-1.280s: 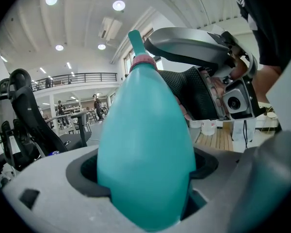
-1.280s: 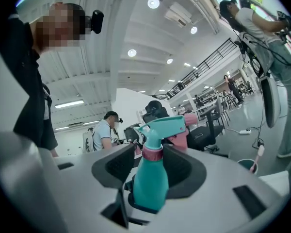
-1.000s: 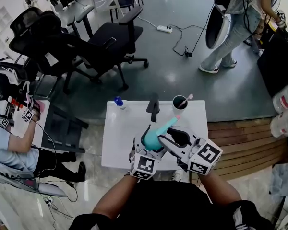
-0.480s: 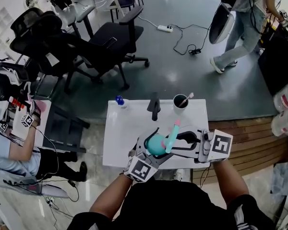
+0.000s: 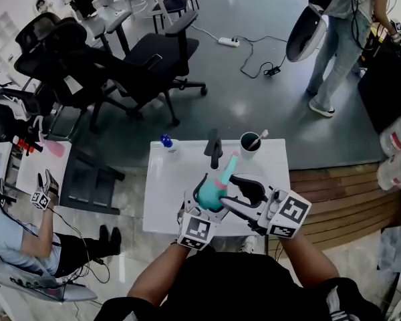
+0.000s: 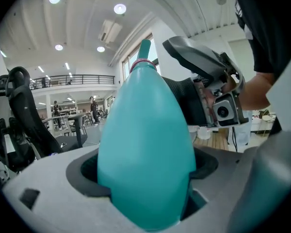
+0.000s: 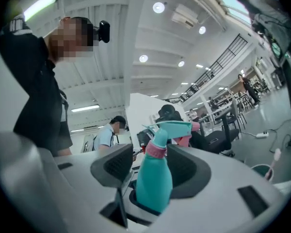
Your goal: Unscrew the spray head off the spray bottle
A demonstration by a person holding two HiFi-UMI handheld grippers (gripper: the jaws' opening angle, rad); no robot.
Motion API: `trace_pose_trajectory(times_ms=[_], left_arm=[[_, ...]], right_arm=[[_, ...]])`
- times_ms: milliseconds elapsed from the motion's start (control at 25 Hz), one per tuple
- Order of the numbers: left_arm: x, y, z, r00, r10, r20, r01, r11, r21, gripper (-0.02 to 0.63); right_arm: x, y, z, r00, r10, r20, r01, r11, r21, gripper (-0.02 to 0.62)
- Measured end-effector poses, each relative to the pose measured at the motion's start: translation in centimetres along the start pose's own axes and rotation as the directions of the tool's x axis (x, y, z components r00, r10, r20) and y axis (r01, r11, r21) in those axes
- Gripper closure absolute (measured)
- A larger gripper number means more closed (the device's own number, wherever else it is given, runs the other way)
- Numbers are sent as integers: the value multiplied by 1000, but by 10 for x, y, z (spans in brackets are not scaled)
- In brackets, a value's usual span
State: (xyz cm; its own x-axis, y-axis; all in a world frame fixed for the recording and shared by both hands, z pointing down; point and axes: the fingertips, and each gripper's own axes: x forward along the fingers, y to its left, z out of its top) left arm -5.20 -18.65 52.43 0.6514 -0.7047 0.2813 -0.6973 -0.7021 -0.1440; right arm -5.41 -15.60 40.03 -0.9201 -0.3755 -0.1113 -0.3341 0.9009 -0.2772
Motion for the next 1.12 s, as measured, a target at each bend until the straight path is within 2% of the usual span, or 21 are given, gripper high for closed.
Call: trace_pose_trajectory(times_ms=[240,400,600,840,1120], left_arm=[[0,-8,9,999,12,42,-13,1000,23,138],[-2,-11,11,999,10,49,-12,999,37,138],[-3,-12,15,999,6,54,-9,998,56,138],[-2,-14,11,999,-7,51,6,1000,31,138],[0,-14,-10,1000,-9,-7,9,1000,20,138]], right_arm=[[5,4,11,995,-88,39,85,995,59,390],[1,3,15,993,-105,47,100,991,83,437],[-1,3,17,993,-107,51,104,992,66,456],[-5,2,23,990,-119,71,115,992,58,457],[-16,-4,50,983,-143,116,143,990,10,456]])
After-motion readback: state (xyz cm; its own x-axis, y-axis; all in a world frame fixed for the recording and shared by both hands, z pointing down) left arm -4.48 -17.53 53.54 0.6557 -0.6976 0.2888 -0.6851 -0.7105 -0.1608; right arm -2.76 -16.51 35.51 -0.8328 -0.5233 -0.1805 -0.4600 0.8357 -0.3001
